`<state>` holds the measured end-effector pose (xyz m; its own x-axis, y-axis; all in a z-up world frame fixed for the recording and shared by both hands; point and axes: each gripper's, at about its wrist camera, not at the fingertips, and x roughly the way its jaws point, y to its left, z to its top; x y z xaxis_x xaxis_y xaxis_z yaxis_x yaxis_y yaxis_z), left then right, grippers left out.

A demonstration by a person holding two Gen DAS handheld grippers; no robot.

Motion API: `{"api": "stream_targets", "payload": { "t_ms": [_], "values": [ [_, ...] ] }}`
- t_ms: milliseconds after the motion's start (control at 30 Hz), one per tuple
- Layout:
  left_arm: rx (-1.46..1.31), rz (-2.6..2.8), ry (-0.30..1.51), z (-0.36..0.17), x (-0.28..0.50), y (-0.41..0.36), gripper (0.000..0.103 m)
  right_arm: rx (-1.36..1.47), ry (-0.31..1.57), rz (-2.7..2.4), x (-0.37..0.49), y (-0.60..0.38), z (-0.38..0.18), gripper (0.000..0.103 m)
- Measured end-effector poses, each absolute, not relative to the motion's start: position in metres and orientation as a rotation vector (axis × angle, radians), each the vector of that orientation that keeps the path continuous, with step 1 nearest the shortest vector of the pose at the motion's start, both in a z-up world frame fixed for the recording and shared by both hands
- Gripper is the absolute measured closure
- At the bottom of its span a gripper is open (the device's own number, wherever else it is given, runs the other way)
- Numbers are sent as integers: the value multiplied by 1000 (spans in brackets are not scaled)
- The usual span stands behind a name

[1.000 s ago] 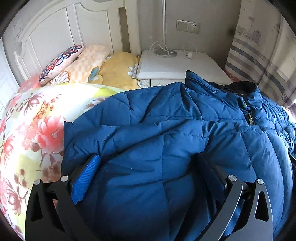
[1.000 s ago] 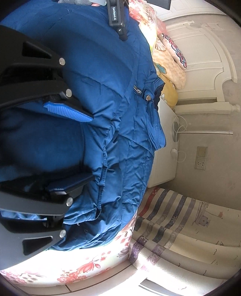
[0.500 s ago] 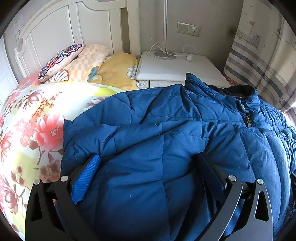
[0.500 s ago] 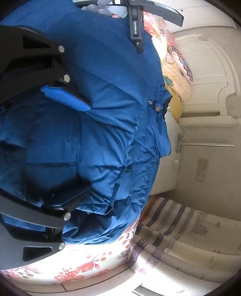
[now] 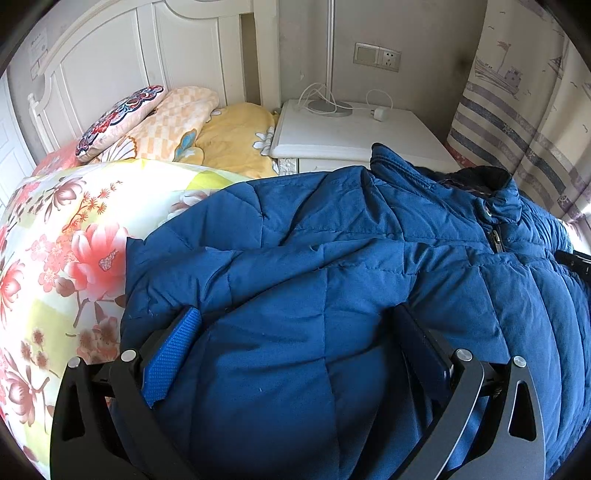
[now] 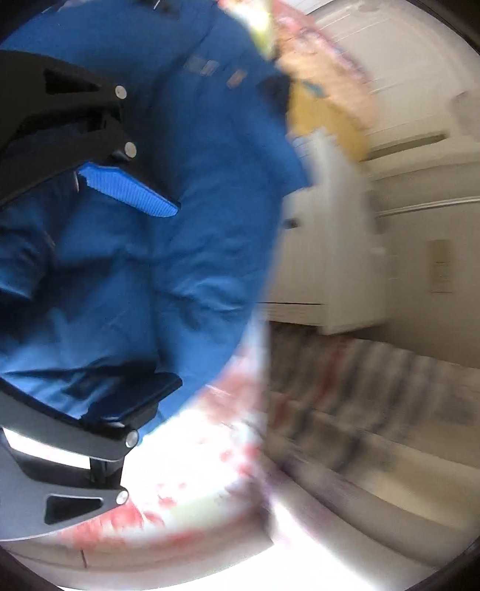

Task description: Fold large clothes

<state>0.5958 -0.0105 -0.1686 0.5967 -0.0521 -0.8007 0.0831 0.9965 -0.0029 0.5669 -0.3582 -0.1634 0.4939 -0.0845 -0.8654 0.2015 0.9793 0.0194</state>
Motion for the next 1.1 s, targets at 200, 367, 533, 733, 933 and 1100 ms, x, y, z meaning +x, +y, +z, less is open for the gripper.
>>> {"api": "stream_targets", "payload": {
  "t_ms": [200,367,533,733,933,1100],
  "values": [
    [37,-77,928,-169,597,-10,4,170,1024,-148,566,-364,-166,14],
    [37,-75,930,-169,597,-11,4,66,858,-194,522,-342,-101,18],
    [33,-74,930,-168,597,-10,4,-56,799,-17,471,-274,-85,18],
    [34,-76,939,-167,598,-10,4,-114,873,-12,471,-246,-149,13],
    [-105,-177,810,-111,523,11,8,-14,827,-26,420,-248,-103,15],
    [76,-316,845,-122,419,-32,6,-56,826,73,350,-214,-97,15]
  ]
}}
